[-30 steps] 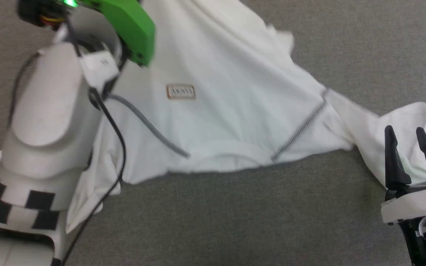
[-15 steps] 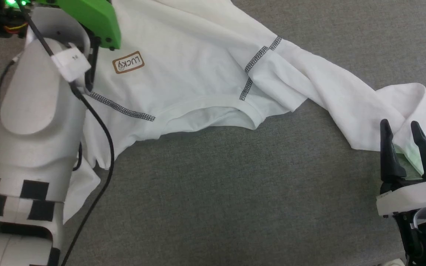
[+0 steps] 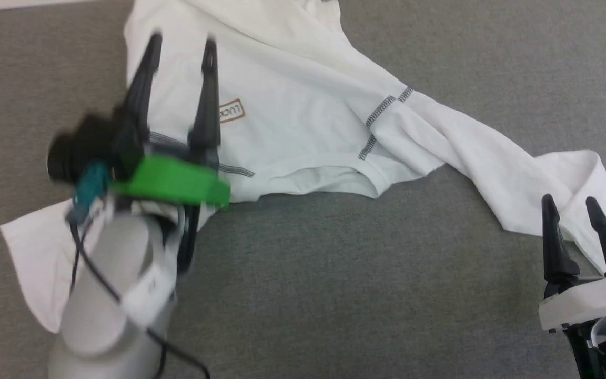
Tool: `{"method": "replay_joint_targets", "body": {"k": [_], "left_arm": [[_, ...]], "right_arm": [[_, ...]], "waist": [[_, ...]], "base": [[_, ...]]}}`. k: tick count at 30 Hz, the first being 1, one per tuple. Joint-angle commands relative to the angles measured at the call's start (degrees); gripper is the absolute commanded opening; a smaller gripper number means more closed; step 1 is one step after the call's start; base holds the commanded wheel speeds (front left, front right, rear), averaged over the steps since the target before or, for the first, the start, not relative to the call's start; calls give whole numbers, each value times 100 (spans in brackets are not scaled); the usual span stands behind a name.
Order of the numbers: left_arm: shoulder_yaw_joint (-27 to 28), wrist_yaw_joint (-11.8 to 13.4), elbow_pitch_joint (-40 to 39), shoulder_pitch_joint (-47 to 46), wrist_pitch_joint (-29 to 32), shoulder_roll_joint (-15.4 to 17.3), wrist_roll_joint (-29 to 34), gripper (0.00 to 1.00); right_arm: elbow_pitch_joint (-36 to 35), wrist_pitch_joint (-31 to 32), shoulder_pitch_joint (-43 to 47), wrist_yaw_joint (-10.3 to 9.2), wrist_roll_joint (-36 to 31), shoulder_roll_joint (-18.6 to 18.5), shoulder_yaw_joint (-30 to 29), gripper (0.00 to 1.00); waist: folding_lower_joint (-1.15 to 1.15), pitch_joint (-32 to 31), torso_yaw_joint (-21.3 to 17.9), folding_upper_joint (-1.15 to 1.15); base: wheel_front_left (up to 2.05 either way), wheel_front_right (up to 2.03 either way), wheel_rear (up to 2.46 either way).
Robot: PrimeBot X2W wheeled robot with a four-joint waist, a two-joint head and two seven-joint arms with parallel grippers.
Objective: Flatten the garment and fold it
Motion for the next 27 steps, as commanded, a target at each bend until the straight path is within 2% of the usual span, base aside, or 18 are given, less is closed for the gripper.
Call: {"method": "replay_joint_targets", "body": {"k": [1,6,10,14,15,20,27], "left_arm": [[6,161,-276,541,-105,52,21,100],[103,689,-1153,2190,-372,-173,49,100],[203,848,-1617,3213,-430,-515,103,100],[218,689,-1672,3752,-433,-662,341,100],[270,529,-1639,3841,-434,-738,447,100],[352,290,-1608,3759,-435,-827,592,100],[399,54,-1600,3614,-435,-888,865,100]], "right_arm": [[-54,43,94,-9,-40,4,30,100],[-122,119,277,-9,-25,4,92,100],[-127,150,419,-9,-7,4,106,100],[-143,204,513,-9,-55,4,73,100],[-219,314,477,-9,-226,4,28,100],[-293,684,215,-9,-375,-40,-146,100],[139,1431,-289,-9,-78,-796,-319,100]], "waist": [[0,-503,421,0],[0,-737,534,0],[0,-916,617,0],[0,-1107,732,0],[0,-1207,789,0],[0,-1194,854,0],[0,-814,901,0]], "base": [[0,0,0],[0,0,0],[0,0,0],[0,0,0],[0,0,0],[0,0,0],[0,0,0]]}}
